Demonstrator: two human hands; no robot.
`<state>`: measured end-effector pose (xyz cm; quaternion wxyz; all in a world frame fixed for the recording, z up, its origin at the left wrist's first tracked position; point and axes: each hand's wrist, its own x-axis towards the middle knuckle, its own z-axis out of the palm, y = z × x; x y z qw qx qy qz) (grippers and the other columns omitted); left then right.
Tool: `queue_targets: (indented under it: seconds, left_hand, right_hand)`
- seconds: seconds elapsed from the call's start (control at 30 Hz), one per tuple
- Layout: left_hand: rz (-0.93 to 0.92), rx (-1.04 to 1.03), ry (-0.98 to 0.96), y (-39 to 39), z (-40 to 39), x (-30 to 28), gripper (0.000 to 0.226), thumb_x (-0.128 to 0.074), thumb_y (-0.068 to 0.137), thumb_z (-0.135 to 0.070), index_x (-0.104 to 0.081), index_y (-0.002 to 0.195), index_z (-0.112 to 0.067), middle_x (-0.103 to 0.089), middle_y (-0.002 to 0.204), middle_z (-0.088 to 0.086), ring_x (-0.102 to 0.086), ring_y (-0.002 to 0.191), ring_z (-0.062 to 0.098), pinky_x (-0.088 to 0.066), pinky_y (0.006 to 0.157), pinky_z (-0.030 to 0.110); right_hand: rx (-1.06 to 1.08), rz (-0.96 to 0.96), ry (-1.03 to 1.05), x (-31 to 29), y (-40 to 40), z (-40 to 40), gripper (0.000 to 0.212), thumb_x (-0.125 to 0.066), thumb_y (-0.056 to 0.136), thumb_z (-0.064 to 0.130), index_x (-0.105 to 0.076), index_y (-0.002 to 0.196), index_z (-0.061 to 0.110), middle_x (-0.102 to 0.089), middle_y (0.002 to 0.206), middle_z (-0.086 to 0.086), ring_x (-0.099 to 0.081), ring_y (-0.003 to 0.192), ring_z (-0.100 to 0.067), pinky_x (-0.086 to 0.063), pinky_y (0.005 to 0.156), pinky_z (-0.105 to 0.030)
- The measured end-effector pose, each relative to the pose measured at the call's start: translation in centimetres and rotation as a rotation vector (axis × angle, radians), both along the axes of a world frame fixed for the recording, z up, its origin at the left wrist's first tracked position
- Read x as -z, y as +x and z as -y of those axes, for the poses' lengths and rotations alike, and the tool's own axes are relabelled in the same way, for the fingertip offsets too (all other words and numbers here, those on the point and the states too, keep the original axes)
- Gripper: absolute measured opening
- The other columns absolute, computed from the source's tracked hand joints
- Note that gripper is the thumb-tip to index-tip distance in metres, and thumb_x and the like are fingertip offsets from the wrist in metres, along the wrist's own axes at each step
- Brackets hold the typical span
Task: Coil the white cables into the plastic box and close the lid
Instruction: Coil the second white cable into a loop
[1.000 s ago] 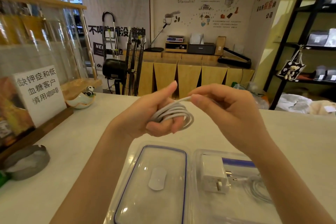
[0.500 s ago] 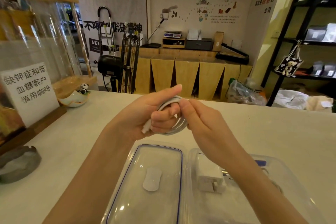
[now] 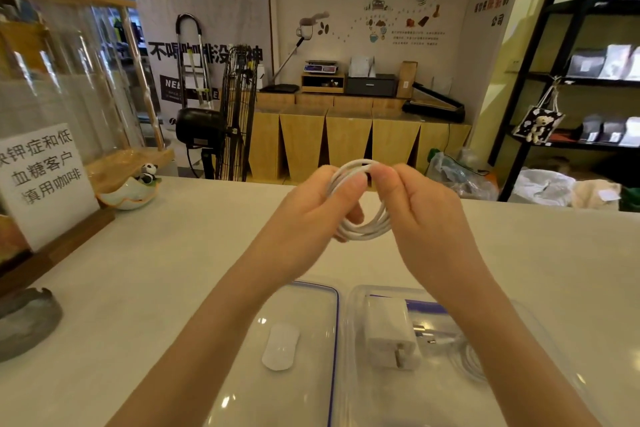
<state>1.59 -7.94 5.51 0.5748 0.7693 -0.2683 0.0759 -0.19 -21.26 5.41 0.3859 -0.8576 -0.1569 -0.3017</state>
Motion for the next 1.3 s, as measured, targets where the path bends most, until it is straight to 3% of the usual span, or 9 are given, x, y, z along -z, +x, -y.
queue_targets:
  seconds: [0.13, 0.27, 0.37, 0.5, 0.6, 0.73, 0.87, 1.1, 1.3]
  left_hand:
    - [0.144, -0.053, 0.038, 0.0, 0.4, 0.6, 0.034, -0.030, 0.082, -0.044, -0.054, 0.084, -0.019, -0.061, 0.068, -0.002, -0.057, 0.054, 0.007, -0.043, 0.049, 0.015]
    - [0.107, -0.030, 0.083, 0.2, -0.5, 0.3, 0.030, -0.032, 0.086, -0.038, -0.051, 0.079, -0.016, -0.060, 0.058, 0.005, -0.059, 0.041, 0.010, -0.038, 0.037, 0.011]
    - [0.041, -0.103, 0.252, 0.6, -0.7, 0.5, 0.027, -0.033, 0.092, -0.034, -0.051, 0.082, -0.017, -0.061, 0.062, 0.005, -0.064, 0.047, 0.012, -0.045, 0.040, 0.019]
    - [-0.026, -0.149, 0.327, 0.4, 0.4, 1.3, 0.022, -0.033, 0.095, -0.031, -0.043, 0.074, -0.029, -0.060, 0.066, 0.003, -0.064, 0.050, 0.013, -0.045, 0.040, 0.014]
    - [-0.112, -0.107, 0.296, 0.3, 0.7, 1.2, 0.025, -0.034, 0.095, -0.029, -0.043, 0.073, -0.023, -0.063, 0.062, 0.007, -0.064, 0.047, 0.016, -0.050, 0.041, 0.021]
    - [-0.197, -0.042, 0.261, 0.2, 0.6, 0.9, 0.025, -0.034, 0.095, -0.027, -0.048, 0.081, -0.014, -0.063, 0.057, 0.008, -0.060, 0.041, 0.017, -0.049, 0.039, 0.023]
    - [-0.278, -0.001, 0.193, 0.1, 0.6, 0.6, 0.027, -0.035, 0.096, -0.025, -0.048, 0.077, -0.010, -0.062, 0.048, 0.005, -0.056, 0.034, 0.015, -0.046, 0.035, 0.021]
    - [-0.300, 0.037, -0.086, -0.3, 0.4, 0.0, 0.028, -0.035, 0.096, -0.022, -0.046, 0.074, -0.008, -0.062, 0.042, 0.004, -0.053, 0.031, 0.013, -0.042, 0.032, 0.018]
    - [-0.178, 0.082, -0.180, -0.7, 0.7, 0.0, 0.028, -0.033, 0.096, -0.020, -0.045, 0.075, -0.007, -0.063, 0.045, 0.005, -0.056, 0.034, 0.013, -0.044, 0.034, 0.020]
  right_hand:
    - [-0.043, -0.079, 0.191, -0.1, 0.2, 0.2, 0.035, -0.035, 0.092, 0.038, -0.057, 0.075, 0.015, -0.044, 0.053, 0.005, -0.043, 0.049, -0.006, -0.035, 0.044, -0.015]
    - [-0.057, -0.114, 0.077, -0.8, -0.4, 0.5, 0.043, -0.033, 0.083, 0.050, -0.056, 0.068, 0.017, -0.045, 0.053, 0.008, -0.044, 0.050, -0.006, -0.042, 0.054, -0.027]
    - [0.031, -0.185, 0.150, -1.6, -0.2, 1.8, 0.043, -0.038, 0.092, 0.039, -0.060, 0.063, 0.016, -0.045, 0.050, 0.007, -0.042, 0.051, -0.011, -0.037, 0.052, -0.025]
    - [-0.362, -0.454, 0.599, -2.6, -0.5, 2.4, 0.029, -0.041, 0.089, 0.004, -0.062, 0.068, 0.008, -0.042, 0.042, 0.004, -0.034, 0.040, -0.011, -0.031, 0.035, -0.016]
    - [-0.574, -0.519, 0.543, -2.3, -1.3, 1.9, 0.020, -0.045, 0.089, 0.008, -0.064, 0.090, 0.010, -0.055, 0.059, 0.001, -0.049, 0.054, -0.012, -0.044, 0.050, -0.019]
    - [-0.446, -0.356, 0.336, -1.4, -1.1, 1.4, 0.017, -0.058, 0.084, 0.013, -0.066, 0.098, 0.017, -0.066, 0.084, -0.001, -0.060, 0.080, -0.014, -0.051, 0.073, -0.020]
    - [-0.327, -0.208, 0.341, -0.9, -0.6, 1.0, 0.017, -0.057, 0.085, 0.008, -0.065, 0.095, 0.018, -0.063, 0.077, 0.003, -0.058, 0.068, -0.003, -0.050, 0.064, -0.015]
    - [0.039, 0.248, -0.081, -0.4, -0.1, 1.6, 0.013, -0.067, 0.077, 0.021, -0.072, 0.088, 0.018, -0.062, 0.081, 0.002, -0.055, 0.083, -0.016, -0.046, 0.071, -0.023]
    - [-0.135, 0.056, 0.372, -0.6, -0.4, 1.0, 0.030, -0.067, 0.078, 0.009, -0.064, 0.104, 0.025, -0.068, 0.089, 0.006, -0.066, 0.084, -0.011, -0.054, 0.074, -0.023]
